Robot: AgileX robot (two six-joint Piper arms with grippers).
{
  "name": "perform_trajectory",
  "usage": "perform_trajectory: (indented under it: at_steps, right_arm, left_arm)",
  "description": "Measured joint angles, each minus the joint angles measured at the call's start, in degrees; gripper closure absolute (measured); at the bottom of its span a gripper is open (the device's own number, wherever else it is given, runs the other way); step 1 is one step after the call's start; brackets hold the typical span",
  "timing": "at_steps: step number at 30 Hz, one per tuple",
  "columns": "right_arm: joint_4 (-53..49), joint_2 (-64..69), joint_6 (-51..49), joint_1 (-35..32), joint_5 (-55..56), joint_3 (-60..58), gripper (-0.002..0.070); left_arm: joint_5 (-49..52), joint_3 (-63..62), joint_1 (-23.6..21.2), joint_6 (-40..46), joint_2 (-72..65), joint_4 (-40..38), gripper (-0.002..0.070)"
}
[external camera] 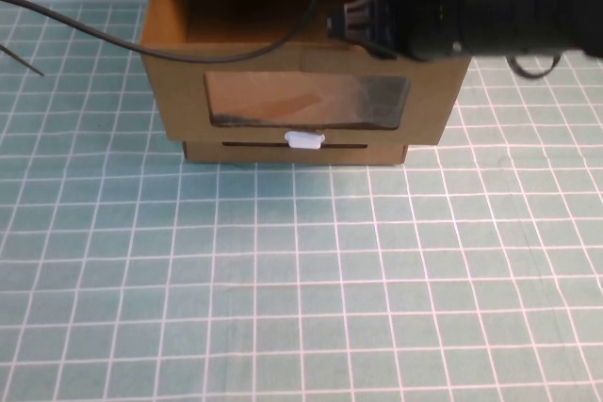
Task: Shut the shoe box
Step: Close the shoe box with your right arm
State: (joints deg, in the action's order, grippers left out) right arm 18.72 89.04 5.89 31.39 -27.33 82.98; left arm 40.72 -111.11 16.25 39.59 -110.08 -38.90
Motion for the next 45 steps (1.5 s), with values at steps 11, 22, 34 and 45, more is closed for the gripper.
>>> perform_trajectory:
  at_steps: [11,22,34,45]
  right_arm:
    - [1.0,-1.2,2.5,0.0,-21.8,7.1,0.0687]
    - [2.1,6.0,2.7,-0.2,-14.5,7.4,0.0687]
    - [4.3,10.1,3.8,-2.6,-4.7,10.5,0.0687]
    - [17.7,17.4,13.9,-5.6,-2.1,17.5,0.0687]
  left_arm:
    - [0.0,0.0,0.0,-0.1,0.0,0.0,0.0680]
    - [0.0,0.0,0.0,-0.1,0.0,0.0,0.0680]
    - [0.0,0.0,0.0,-0.2,0.0,0.0,0.0680]
    - [0.0,0.0,0.0,-0.2,0.0,0.0,0.0680]
